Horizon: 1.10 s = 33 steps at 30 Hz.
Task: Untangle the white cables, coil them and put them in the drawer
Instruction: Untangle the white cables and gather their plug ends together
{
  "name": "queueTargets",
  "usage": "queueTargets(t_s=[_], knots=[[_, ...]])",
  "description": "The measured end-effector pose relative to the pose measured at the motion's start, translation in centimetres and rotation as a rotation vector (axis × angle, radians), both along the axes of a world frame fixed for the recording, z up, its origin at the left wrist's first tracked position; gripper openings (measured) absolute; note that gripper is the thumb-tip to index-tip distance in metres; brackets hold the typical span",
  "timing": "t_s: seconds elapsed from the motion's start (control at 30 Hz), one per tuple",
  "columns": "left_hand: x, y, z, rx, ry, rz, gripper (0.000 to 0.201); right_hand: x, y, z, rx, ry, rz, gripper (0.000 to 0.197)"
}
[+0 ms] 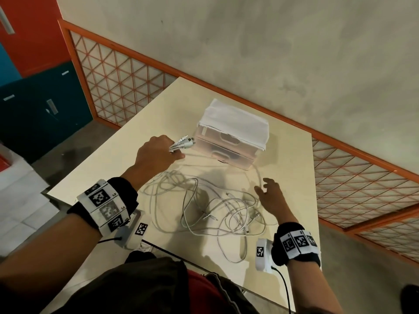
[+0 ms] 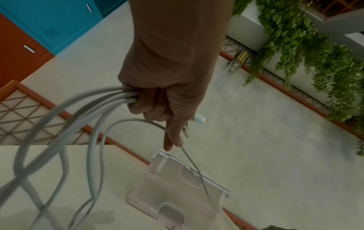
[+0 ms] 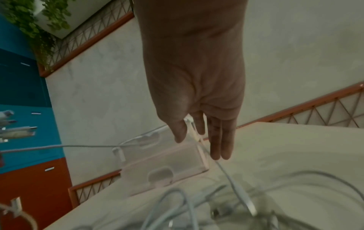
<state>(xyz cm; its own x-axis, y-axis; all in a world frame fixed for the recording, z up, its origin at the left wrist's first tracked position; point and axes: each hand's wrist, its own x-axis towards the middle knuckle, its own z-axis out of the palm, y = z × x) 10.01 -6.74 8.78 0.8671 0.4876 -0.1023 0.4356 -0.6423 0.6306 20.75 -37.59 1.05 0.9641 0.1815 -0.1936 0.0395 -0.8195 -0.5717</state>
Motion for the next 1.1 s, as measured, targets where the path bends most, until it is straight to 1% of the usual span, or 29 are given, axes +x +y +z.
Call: queueTargets(t_s=[0.03,0.07,0.1,0.17,0.2,0.23,0.3,0.33,0.37,0.43,0.5,0.57,0.7,0.73,0.8,0.83,0.87,0.93,0.97,1.0,1.1], knots=[[-0.1,-0.1,-0.3,0.009,0.028,-0.006,0.044,-0.6,0.4,-0.2,0.029,0.017,-0.005,0.048],[-0.1,-0.2,-0.7,0.026,0.046,-0.019,0.044,-1.1,0.8,-0.5,0.057,0.002,-0.002,0.047],[-0.2,-0.3,-1.1,0.048,0.059,-0.039,0.044,-1.6,1.3,-0.6,0.079,-0.049,0.006,0.04],[-0.2,-0.5,-1.8,0.083,0.071,-0.07,0.042,-2.3,2.4,-0.6,0.114,-0.171,0.055,0.02],[-0.1,-0.5,-1.9,0.084,0.067,-0.078,0.04,-2.6,3.0,-0.5,0.119,-0.174,0.124,0.013],[-0.1,-0.5,-2.0,0.071,0.062,-0.085,0.037,-2.8,3.5,-0.4,0.112,-0.125,0.229,0.009],[0.0,-0.7,-1.8,0.035,0.038,-0.108,0.033,-3.7,4.6,-0.6,0.075,0.04,0.457,0.005],[0.0,-0.8,-1.6,0.021,0.015,-0.124,0.033,-4.0,5.0,-1.0,0.068,0.09,0.539,0.004],[0.0,-0.8,-1.5,0.008,-0.015,-0.133,0.032,-4.2,5.4,-1.7,0.067,0.11,0.596,0.006],[0.0,-0.9,-1.4,-0.023,-0.078,-0.13,0.028,-4.5,5.9,-3.2,0.021,0.142,0.648,0.013],[-0.1,-0.9,-1.2,-0.042,-0.116,-0.13,0.024,-4.9,6.3,-4.6,-0.086,0.141,0.633,0.024],[-0.1,-0.8,-1.2,-0.05,-0.139,-0.124,0.019,-5.3,6.5,-5.2,-0.147,0.1,0.574,0.025],[-0.1,-0.6,-1.3,-0.05,-0.155,-0.128,0.013,-4.6,6.1,-4.6,-0.113,0.096,0.546,0.032],[-0.1,-0.6,-1.3,-0.052,-0.156,-0.133,0.012,-4.1,5.7,-4.2,-0.096,0.091,0.544,0.027],[0.0,-0.6,-1.2,-0.058,-0.152,-0.147,0.01,-2.9,4.9,-2.9,-0.105,0.054,0.521,0.006],[0.1,-0.7,-1.1,-0.06,-0.151,-0.155,0.009,-2.2,4.5,-2.0,-0.107,0.033,0.489,0.002],[0.2,-0.9,-1.1,-0.061,-0.153,-0.166,0.009,-1.6,4.1,-1.0,-0.089,0.014,0.453,0.007],[0.4,-1.4,-1.2,-0.058,-0.175,-0.184,0.023,-0.3,3.6,1.3,-0.021,-0.04,0.393,0.017],[0.6,-1.9,-1.2,-0.056,-0.193,-0.193,0.03,0.1,3.3,2.6,0.021,-0.074,0.364,0.02],[0.8,-2.2,-1.2,-0.061,-0.21,-0.207,0.031,0.4,3.2,3.9,0.07,-0.106,0.343,0.019],[1.1,-3.5,-0.8,-0.157,-0.251,-0.28,0.015,0.4,3.4,7.7,0.218,-0.179,0.33,0.011]])
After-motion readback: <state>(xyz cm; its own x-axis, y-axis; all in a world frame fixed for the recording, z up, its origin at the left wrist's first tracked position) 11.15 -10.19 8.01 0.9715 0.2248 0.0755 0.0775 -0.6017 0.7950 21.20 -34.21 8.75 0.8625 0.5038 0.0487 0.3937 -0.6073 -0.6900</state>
